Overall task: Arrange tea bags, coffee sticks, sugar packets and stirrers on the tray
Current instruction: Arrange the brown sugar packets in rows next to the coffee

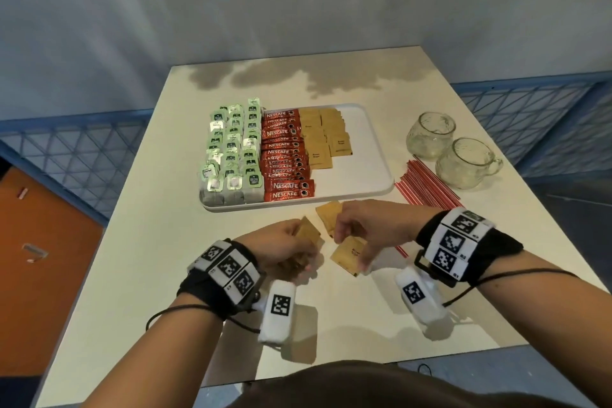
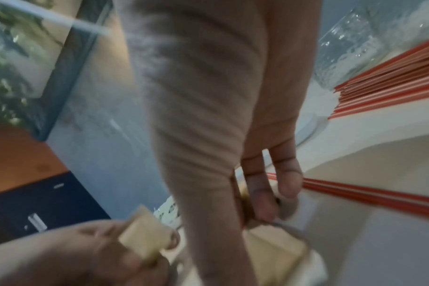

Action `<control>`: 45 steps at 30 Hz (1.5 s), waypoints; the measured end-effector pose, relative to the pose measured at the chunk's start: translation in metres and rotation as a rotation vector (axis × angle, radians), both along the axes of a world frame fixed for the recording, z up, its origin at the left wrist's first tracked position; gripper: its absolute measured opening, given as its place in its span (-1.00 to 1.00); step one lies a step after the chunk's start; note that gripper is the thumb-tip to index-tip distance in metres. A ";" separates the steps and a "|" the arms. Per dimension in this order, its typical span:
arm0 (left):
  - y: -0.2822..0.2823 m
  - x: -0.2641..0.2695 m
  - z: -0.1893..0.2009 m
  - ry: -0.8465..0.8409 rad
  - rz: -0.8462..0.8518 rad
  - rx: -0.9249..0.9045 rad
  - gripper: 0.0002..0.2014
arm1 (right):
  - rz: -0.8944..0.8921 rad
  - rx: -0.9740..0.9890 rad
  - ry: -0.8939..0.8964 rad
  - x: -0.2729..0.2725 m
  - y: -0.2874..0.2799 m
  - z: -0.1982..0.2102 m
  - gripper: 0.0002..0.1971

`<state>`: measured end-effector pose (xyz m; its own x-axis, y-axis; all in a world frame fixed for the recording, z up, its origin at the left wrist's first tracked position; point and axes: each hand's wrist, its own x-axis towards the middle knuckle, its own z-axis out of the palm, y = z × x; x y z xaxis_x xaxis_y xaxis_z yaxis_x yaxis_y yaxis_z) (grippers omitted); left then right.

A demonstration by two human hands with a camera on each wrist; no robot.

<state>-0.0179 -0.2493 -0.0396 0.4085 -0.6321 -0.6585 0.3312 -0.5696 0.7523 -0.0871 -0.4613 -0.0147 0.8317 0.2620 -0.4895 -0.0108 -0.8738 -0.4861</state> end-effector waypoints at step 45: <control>0.005 0.009 0.001 0.320 0.549 -0.220 -0.77 | -0.507 -0.082 -0.144 0.018 0.002 -0.012 -0.70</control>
<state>-0.0088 -0.2445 -0.0389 0.5152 -0.5213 -0.6802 0.7551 -0.0994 0.6481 -0.0689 -0.4589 -0.0272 0.9043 -0.2244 -0.3631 -0.3797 -0.8116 -0.4441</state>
